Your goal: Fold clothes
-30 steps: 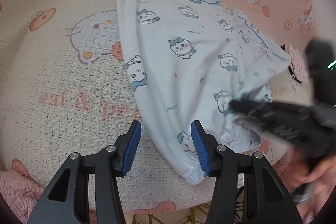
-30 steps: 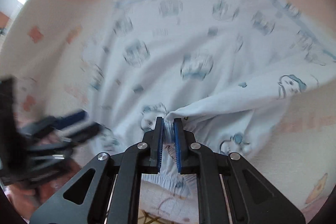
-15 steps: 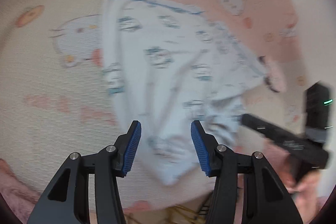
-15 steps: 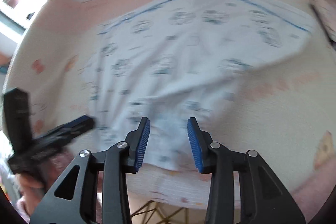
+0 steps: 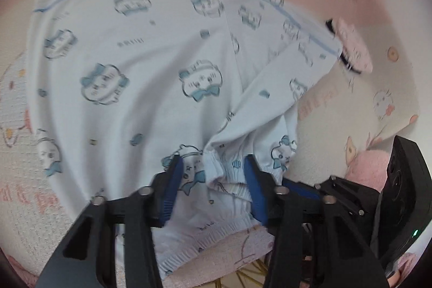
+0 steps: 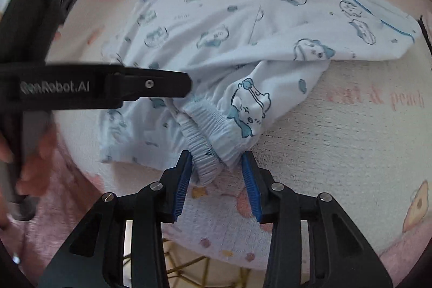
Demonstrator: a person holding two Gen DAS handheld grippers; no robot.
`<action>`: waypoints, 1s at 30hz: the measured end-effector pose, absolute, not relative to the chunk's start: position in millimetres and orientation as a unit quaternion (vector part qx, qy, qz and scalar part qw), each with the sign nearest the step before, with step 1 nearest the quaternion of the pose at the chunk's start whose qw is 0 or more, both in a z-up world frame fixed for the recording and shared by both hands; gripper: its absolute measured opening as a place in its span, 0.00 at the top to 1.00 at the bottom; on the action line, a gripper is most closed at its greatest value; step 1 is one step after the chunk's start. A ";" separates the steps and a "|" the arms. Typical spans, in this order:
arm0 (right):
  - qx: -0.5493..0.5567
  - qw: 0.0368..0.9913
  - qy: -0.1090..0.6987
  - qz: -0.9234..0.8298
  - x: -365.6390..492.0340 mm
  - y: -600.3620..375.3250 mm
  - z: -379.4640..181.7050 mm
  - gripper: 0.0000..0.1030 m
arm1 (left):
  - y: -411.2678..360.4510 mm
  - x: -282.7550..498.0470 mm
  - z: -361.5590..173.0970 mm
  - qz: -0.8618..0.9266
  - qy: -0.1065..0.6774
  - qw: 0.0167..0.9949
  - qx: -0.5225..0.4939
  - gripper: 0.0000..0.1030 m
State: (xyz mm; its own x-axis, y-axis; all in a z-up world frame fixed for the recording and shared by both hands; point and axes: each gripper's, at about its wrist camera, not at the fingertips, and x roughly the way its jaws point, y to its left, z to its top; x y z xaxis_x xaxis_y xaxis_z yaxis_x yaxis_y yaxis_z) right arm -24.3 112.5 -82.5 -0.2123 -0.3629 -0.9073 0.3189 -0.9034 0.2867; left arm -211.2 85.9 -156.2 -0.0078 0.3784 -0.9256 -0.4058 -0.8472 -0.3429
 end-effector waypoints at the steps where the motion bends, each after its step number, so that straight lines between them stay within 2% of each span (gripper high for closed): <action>1: 0.588 0.219 -0.016 -0.778 -24.1 111.0 -84.3 0.58 | 88.9 -210.2 -158.1 0.709 0.022 0.273 -0.650 0.64; 12: 0.585 0.190 -0.020 -0.788 -23.4 121.3 -83.6 0.59 | 89.3 -217.8 -155.2 0.690 -0.007 0.280 -0.668 0.66; 14: 0.582 0.189 -0.015 -0.791 -22.5 122.8 -83.3 0.59 | 93.3 -214.5 -155.3 0.687 0.006 0.284 -0.669 0.92; 19: 0.572 0.157 -0.031 -0.804 -28.0 135.6 -81.7 0.59 | 79.1 -208.4 -127.7 0.709 -0.030 0.292 -0.640 0.92; 26: 0.565 0.189 -0.008 -0.803 -21.5 114.3 -77.3 0.54 | 40.2 -190.0 -83.5 0.750 -0.054 0.284 -0.595 0.92; 30: 0.552 0.184 -0.025 -0.813 -22.4 108.1 -78.6 0.54 | 12.4 -181.6 -70.0 0.764 -0.074 0.266 -0.583 0.92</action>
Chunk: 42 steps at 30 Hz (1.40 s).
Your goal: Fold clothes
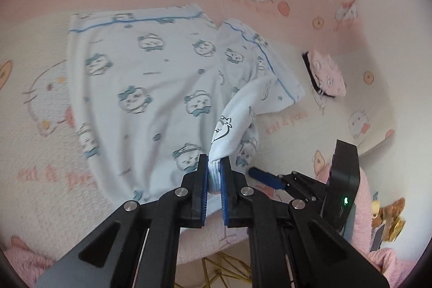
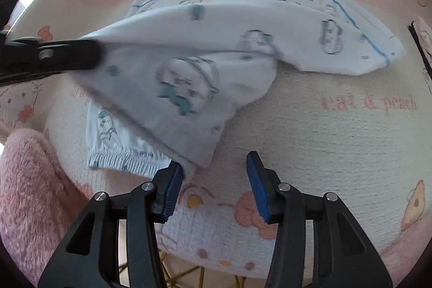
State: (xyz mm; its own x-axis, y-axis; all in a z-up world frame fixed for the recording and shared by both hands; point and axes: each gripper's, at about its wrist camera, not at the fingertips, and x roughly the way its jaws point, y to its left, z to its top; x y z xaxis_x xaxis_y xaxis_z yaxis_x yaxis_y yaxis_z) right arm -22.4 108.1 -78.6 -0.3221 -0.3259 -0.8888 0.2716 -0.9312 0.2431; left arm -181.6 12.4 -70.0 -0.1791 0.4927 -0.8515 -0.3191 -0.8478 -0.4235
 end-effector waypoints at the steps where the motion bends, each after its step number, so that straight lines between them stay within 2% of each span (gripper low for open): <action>1: 0.549 0.182 -0.029 -0.815 -22.7 106.6 -78.8 0.54 | 2.8 -179.0 -72.0 0.765 -0.082 0.259 -0.584 0.92; 6: 0.530 0.191 -0.015 -0.826 -23.1 98.5 -71.5 0.51 | -39.7 -165.6 -89.4 0.758 -0.133 0.232 -0.594 0.92; 10: 0.563 0.191 0.010 -0.804 -29.9 84.2 -90.3 0.51 | -44.4 -154.2 -113.1 0.755 -0.135 0.200 -0.610 0.92; 17: 0.578 0.212 -0.013 -0.788 -30.6 103.2 -83.2 0.51 | -37.8 -139.6 -138.4 0.728 -0.164 0.202 -0.634 0.92; 20: 0.583 0.246 -0.022 -0.774 -27.9 106.5 -76.4 0.51 | -35.2 -138.2 -144.2 0.731 -0.147 0.182 -0.641 0.90; 24: 0.572 0.286 -0.058 -0.767 -31.0 106.0 -70.6 0.51 | -37.1 -134.8 -144.1 0.727 -0.172 0.185 -0.638 0.90; 26: 0.567 0.269 -0.074 -0.775 -34.9 109.3 -74.7 0.51 | -40.5 -134.1 -147.8 0.723 -0.194 0.181 -0.637 0.89; 27: 0.569 0.257 -0.079 -0.777 -35.4 111.6 -78.8 0.51 | -42.2 -133.9 -149.2 0.722 -0.205 0.178 -0.637 0.88; 30: 0.574 0.225 -0.090 -0.782 -38.3 115.8 -91.5 0.51 | -44.8 -132.2 -149.7 0.725 -0.222 0.166 -0.631 0.76; 32: 0.580 0.214 -0.092 -0.781 -42.3 114.2 -100.9 0.51 | -47.5 -132.3 -149.2 0.731 -0.218 0.161 -0.627 0.73; 34: 0.578 0.211 -0.058 -0.786 -40.8 106.2 -101.1 0.52 | -44.7 -131.0 -148.9 0.737 -0.208 0.154 -0.625 0.67; 37: 0.586 0.196 -0.008 -0.787 -35.4 101.8 -98.9 0.51 | -38.7 -132.2 -151.1 0.741 -0.193 0.153 -0.625 0.64; 39: 0.590 0.201 -0.043 -0.781 -37.9 111.3 -100.7 0.50 | -34.1 -132.7 -151.2 0.740 -0.187 0.161 -0.626 0.58; 42: 0.590 0.221 -0.123 -0.767 -46.4 124.7 -106.2 0.48 | -32.9 -134.2 -149.4 0.744 -0.178 0.160 -0.624 0.59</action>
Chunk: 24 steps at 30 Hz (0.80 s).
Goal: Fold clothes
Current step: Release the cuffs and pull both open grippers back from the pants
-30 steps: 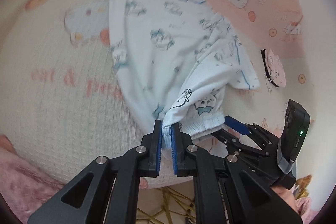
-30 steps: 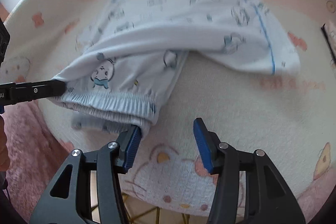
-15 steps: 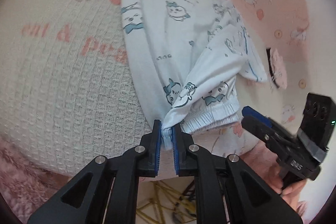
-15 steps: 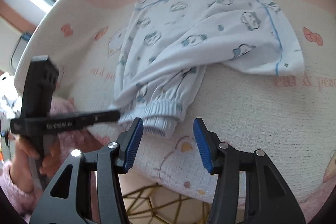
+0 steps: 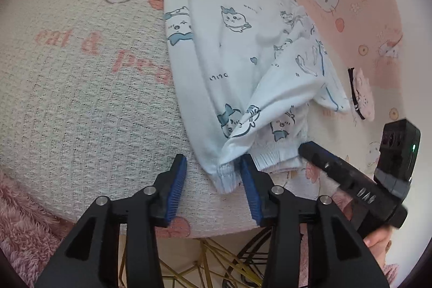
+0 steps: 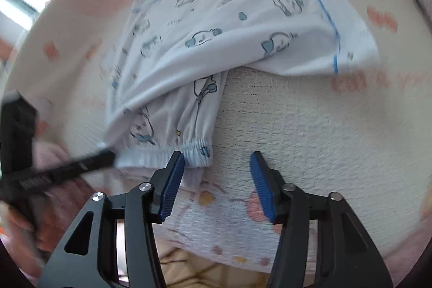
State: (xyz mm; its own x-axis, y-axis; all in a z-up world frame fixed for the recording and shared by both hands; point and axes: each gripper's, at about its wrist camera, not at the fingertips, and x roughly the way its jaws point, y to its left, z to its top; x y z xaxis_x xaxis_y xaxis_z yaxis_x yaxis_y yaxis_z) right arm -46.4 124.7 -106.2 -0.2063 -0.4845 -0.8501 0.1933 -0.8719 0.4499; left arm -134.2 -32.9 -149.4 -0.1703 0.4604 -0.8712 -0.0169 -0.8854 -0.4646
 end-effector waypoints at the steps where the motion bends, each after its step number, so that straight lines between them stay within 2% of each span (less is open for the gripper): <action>1: 0.590 0.231 -0.139 -0.761 -49.4 124.6 -108.2 0.49 | -31.6 -133.6 -149.5 0.744 -0.177 0.163 -0.624 0.66; 2: 0.592 0.241 -0.141 -0.756 -51.5 120.9 -109.9 0.59 | -30.2 -132.9 -149.7 0.743 -0.175 0.166 -0.624 0.73; 3: 0.595 0.248 -0.132 -0.753 -52.5 114.6 -110.8 0.69 | -28.8 -132.3 -149.9 0.743 -0.174 0.169 -0.624 0.75; 6: 0.593 0.248 -0.078 -0.762 -52.7 95.5 -110.3 0.76 | -24.6 -130.3 -150.6 0.741 -0.171 0.178 -0.624 0.75; 9: 0.591 0.242 -0.075 -0.766 -53.4 98.4 -104.3 0.86 | -24.3 -130.7 -147.7 0.743 -0.170 0.182 -0.621 0.81; 15: 0.579 0.234 -0.069 -0.778 -33.8 106.3 -79.3 0.89 | -18.3 -120.7 -128.4 0.751 -0.150 0.199 -0.612 0.85; 22: 0.608 0.209 -0.050 -0.765 -2.6 125.5 -80.3 0.88 | -21.6 -105.6 -145.4 0.723 -0.158 0.198 -0.643 0.85; 24: 0.637 0.196 -0.053 -0.743 -2.1 126.3 -96.4 0.80 | -23.9 -107.5 -144.6 0.720 -0.162 0.198 -0.645 0.85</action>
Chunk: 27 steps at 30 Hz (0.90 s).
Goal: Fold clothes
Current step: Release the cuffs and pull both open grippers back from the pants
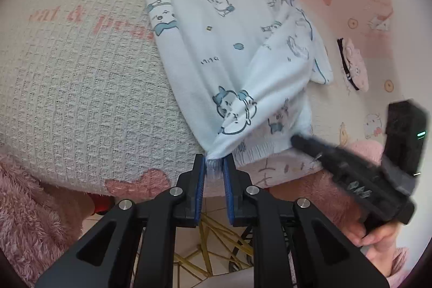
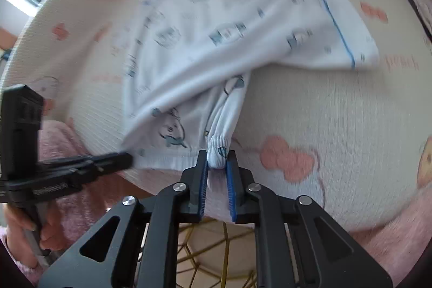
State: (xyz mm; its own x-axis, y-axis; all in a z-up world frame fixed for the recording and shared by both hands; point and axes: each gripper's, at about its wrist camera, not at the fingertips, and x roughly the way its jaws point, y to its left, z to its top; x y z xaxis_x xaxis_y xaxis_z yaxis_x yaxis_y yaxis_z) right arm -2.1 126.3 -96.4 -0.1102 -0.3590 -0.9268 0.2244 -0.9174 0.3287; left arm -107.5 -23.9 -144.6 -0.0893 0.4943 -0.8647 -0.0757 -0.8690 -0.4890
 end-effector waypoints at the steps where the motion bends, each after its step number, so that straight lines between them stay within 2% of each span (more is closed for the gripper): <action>1: 0.637 0.197 -0.059 -0.743 -2.9 128.4 -94.6 0.80 | -25.5 -107.6 -141.0 0.723 -0.162 0.199 -0.642 0.84; 3: 0.631 0.200 -0.073 -0.746 -4.9 133.3 -87.6 0.78 | -28.5 -105.8 -130.0 0.735 -0.152 0.201 -0.630 0.83; 5: 0.614 0.194 -0.077 -0.761 -5.7 146.2 -73.5 0.73 | -29.2 -103.7 -118.6 0.745 -0.138 0.205 -0.619 0.78; 7: 0.594 0.175 -0.082 -0.781 -9.3 161.7 -56.9 0.72 | -27.2 -107.0 -106.1 0.759 -0.112 0.203 -0.608 0.59; 11: 0.553 0.094 -0.141 -0.816 -31.2 219.5 -32.1 0.66 | 6.9 -126.7 -83.4 0.772 -0.070 0.235 -0.587 0.58; 15: 0.535 0.024 -0.169 -0.827 -47.8 271.5 -36.6 0.66 | 89.1 -143.0 -78.9 0.771 0.011 0.279 -0.572 0.58; 23: 0.542 -0.018 -0.219 -0.811 -54.4 297.7 -58.0 0.64 | 230.4 -169.2 -99.3 0.758 0.124 0.329 -0.549 0.58; 27: 0.557 -0.014 -0.233 -0.797 -63.7 295.5 -72.9 0.63 | 259.7 -165.8 -113.3 0.744 0.165 0.340 -0.550 0.58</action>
